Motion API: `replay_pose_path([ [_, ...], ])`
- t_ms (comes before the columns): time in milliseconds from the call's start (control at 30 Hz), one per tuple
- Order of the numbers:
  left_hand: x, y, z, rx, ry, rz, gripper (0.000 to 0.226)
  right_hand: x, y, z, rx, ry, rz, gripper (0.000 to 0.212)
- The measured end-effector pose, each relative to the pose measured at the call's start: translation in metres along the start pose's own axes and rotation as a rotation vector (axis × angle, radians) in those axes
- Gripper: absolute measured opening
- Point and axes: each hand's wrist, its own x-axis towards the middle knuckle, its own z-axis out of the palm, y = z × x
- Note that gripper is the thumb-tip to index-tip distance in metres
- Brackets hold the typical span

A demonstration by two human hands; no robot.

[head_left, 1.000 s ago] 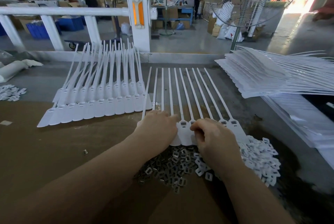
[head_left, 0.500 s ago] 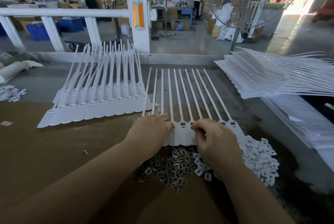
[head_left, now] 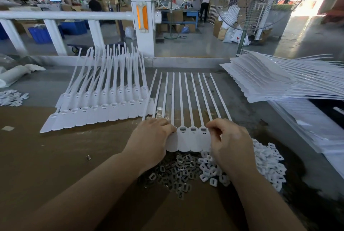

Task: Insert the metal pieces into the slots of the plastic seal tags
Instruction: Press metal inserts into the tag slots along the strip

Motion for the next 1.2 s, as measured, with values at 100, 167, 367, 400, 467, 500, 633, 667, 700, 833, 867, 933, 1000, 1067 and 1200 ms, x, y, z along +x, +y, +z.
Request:
replay_pose_path([
  [100, -0.002, 0.009, 0.001, -0.107, 0.048, -0.030, 0.033, 0.002, -0.001, -0.002, 0.011, -0.030, 0.015, 0.013],
  [167, -0.001, 0.018, 0.000, -0.185, 0.044, -0.050, 0.026, 0.004, -0.002, -0.004, 0.011, -0.041, 0.019, 0.013],
  [367, 0.002, 0.043, -0.003, -0.363, -0.082, -0.009, 0.019, 0.012, -0.007, -0.010, -0.025, -0.076, 0.009, 0.015],
  [400, 0.003, 0.046, -0.003, -0.375, -0.093, 0.002, 0.019, 0.013, -0.007, -0.010, -0.026, -0.087, 0.011, 0.016],
  [467, 0.004, 0.049, -0.004, -0.389, -0.108, 0.025, 0.021, 0.014, -0.007, -0.010, -0.029, -0.106, 0.008, 0.015],
  [500, 0.004, 0.050, -0.004, -0.393, -0.116, 0.036, 0.022, 0.014, -0.006, -0.010, -0.030, -0.109, 0.003, 0.015],
  [633, 0.006, 0.053, -0.005, -0.377, -0.145, 0.069, 0.023, 0.012, -0.002, -0.009, -0.012, -0.105, -0.017, 0.014],
  [667, 0.006, 0.053, -0.005, -0.369, -0.145, 0.078, 0.022, 0.011, -0.002, -0.009, -0.007, -0.103, -0.018, 0.014],
  [700, 0.006, 0.053, -0.004, -0.365, -0.141, 0.086, 0.021, 0.011, -0.001, -0.008, -0.003, -0.100, -0.021, 0.014],
  [833, 0.006, 0.053, -0.001, -0.363, -0.127, 0.094, 0.017, 0.008, 0.002, -0.006, 0.005, -0.080, -0.019, 0.014],
  [867, 0.007, 0.053, 0.000, -0.363, -0.126, 0.093, 0.016, 0.007, 0.003, -0.006, 0.007, -0.078, -0.014, 0.014],
  [933, 0.007, 0.053, 0.001, -0.352, -0.128, 0.104, 0.015, 0.006, 0.004, -0.005, 0.011, -0.078, -0.007, 0.014],
  [1000, 0.007, 0.052, 0.001, -0.342, -0.133, 0.119, 0.016, 0.006, 0.005, -0.005, 0.013, -0.084, -0.003, 0.014],
  [1067, 0.007, 0.051, 0.001, -0.341, -0.145, 0.131, 0.019, 0.005, 0.006, -0.005, 0.014, -0.087, -0.002, 0.014],
  [1200, 0.005, 0.048, 0.000, -0.326, -0.144, 0.158, 0.025, 0.004, 0.008, -0.005, 0.016, -0.091, 0.010, 0.014],
])
